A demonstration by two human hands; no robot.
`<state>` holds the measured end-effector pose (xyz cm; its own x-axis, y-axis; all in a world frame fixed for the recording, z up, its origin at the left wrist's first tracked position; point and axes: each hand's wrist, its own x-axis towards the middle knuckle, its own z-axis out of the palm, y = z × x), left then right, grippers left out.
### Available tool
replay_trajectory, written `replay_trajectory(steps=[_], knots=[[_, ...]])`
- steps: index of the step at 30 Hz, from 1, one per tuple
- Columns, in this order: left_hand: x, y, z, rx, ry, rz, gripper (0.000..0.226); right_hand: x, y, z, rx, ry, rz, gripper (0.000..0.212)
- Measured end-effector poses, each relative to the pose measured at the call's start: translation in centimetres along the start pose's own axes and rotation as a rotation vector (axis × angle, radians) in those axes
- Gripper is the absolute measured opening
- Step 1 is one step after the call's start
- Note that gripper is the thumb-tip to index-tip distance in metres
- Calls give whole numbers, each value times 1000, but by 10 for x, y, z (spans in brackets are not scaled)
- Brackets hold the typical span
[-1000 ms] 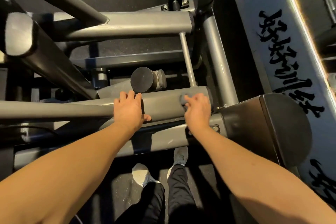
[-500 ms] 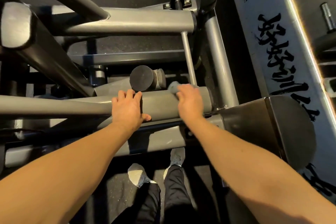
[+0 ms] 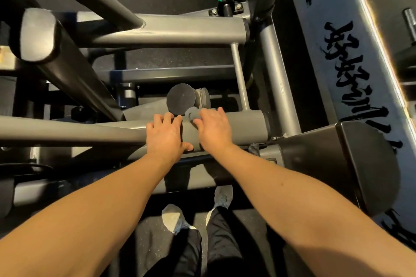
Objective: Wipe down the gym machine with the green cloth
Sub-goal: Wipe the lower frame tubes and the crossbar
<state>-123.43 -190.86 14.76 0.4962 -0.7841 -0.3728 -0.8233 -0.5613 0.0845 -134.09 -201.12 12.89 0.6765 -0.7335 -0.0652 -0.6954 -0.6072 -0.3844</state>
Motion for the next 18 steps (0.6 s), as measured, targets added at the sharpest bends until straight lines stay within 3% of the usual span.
replay_trajectory(steps=[5, 9, 12, 15, 18], knots=[[2, -1, 0, -25, 6, 9, 94, -12, 95, -32, -92, 220, 396, 21], [1, 0, 0, -32, -17, 1, 91, -38, 91, -20, 57, 227, 571, 21], [1, 0, 0, -37, -14, 2, 90, -59, 46, 3, 221, 276, 534, 12], [1, 1, 0, -30, -20, -2, 92, -75, -8, 23, 329, 229, 449, 11], [0, 0, 2, -37, -8, 0, 94, -78, -15, 27, 397, 164, 361, 13]])
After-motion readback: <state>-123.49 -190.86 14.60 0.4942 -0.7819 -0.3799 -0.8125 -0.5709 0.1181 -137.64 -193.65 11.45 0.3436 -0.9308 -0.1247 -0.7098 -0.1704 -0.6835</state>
